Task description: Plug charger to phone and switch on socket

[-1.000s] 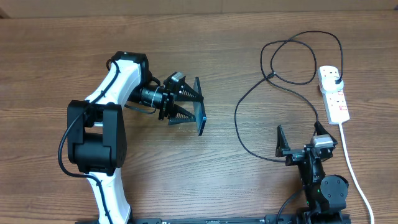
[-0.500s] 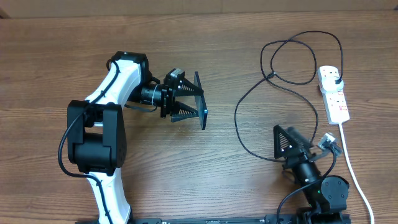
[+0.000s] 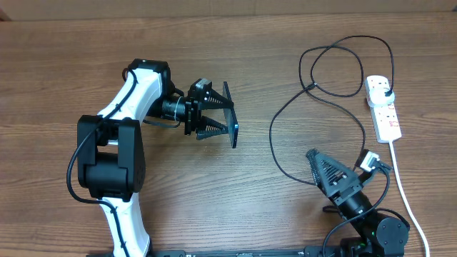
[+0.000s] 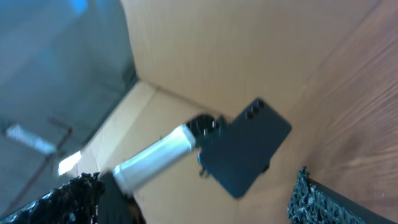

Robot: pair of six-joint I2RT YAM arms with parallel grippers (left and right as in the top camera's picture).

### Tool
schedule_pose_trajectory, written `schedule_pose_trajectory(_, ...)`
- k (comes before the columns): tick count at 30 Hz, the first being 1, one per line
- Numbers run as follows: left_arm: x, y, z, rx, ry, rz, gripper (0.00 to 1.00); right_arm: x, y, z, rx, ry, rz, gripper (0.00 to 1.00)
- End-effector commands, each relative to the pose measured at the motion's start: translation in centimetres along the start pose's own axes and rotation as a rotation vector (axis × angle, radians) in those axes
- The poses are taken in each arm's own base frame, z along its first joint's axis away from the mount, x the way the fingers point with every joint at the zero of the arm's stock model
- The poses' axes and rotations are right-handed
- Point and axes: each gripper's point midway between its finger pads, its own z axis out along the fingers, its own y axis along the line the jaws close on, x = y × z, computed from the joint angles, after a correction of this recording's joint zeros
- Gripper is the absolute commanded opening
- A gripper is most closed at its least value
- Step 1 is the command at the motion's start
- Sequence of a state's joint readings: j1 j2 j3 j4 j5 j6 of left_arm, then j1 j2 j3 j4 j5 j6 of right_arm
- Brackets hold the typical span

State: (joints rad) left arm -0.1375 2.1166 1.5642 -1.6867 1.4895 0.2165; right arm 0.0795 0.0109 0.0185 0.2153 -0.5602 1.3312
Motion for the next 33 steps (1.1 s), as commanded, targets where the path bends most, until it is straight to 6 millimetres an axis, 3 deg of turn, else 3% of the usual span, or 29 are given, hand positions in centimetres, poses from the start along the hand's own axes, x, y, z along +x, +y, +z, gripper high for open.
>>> schedule_pose_trajectory(1,-0.3,-1.2,0.0,0.047,-0.011,0.021,0.57,1.9,0.6,-0.1,-0.034,0.107,-0.075,0.99)
schedule_pose_trajectory(5,-0.3,-1.2,0.0,0.047,-0.011,0.021,0.57,1.9,0.9,0.0,-0.007,0.122,-0.121,0.99)
schedule_pose_trajectory(11,-0.4,-1.2,-0.1,0.047,-0.012,0.033,0.57,1.2,0.1,1.4,0.164,0.188,-0.190,0.99)
schedule_pose_trajectory(22,-0.5,-1.2,-0.1,0.047,-0.012,0.035,0.58,-0.4,3.9,6.2,0.322,0.381,-0.403,0.99)
schedule_pose_trajectory(26,-0.5,-1.2,-0.1,0.047,-0.012,0.035,0.57,0.9,3.6,7.7,0.403,0.422,-0.465,0.99)
schedule_pose_trajectory(33,-0.5,-1.2,-0.1,0.047,-0.013,0.035,0.57,4.3,1.4,9.5,0.561,0.385,-0.653,0.99)
